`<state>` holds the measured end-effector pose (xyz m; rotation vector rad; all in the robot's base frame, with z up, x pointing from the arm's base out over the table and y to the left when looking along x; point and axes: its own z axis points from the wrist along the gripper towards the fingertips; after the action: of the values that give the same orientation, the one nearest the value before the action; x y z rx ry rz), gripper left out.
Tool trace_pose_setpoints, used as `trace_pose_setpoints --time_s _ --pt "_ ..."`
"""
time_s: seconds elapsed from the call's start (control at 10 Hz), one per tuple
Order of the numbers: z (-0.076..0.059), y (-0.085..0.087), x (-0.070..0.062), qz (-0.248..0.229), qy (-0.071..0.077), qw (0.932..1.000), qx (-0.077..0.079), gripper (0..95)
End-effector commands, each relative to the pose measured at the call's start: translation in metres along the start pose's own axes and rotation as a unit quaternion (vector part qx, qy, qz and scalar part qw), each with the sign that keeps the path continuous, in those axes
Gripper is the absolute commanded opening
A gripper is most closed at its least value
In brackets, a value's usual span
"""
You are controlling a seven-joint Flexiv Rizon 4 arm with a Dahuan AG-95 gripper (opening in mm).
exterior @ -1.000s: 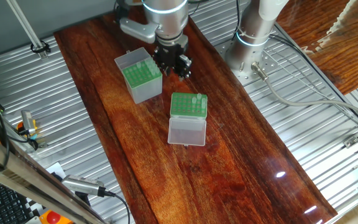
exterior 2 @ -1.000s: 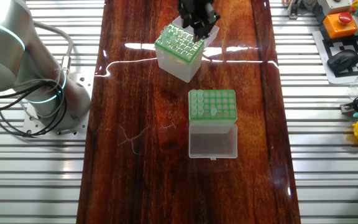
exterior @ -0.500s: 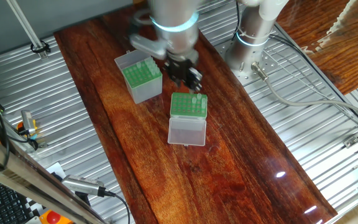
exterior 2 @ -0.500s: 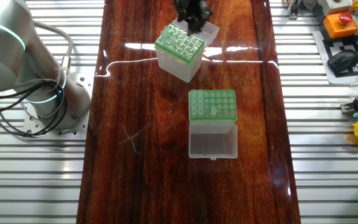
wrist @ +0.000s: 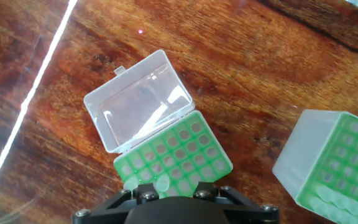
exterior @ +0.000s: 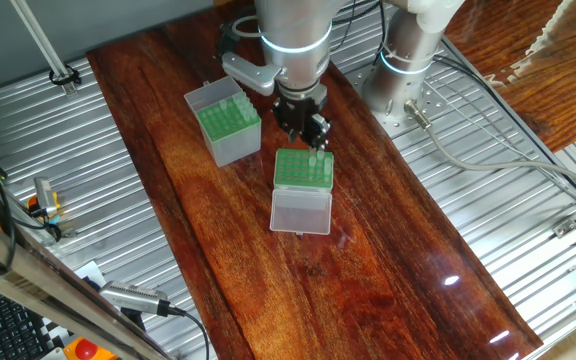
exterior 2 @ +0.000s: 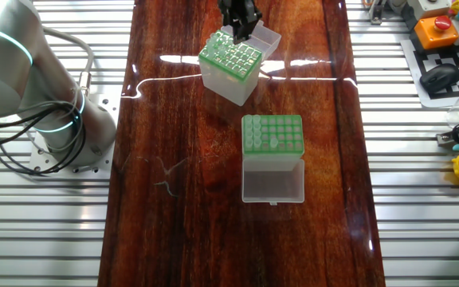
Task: Transfer all large pipette tips from one holder to another
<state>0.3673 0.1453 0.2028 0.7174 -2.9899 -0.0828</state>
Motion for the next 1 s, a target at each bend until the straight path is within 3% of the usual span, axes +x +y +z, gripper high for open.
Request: trace_pose_setpoints --time_s 0.1,0.8,1.0 --pt "0.01 0.001 0.001 0.01 0.002 1.0 0.0 38.0" --pt "0.038 0.007 0.018 0.015 -0.01 0.9998 0.01 38.0" --pt "0.04 0.009 0.019 0.014 -0.011 0.9998 0.011 38.0"
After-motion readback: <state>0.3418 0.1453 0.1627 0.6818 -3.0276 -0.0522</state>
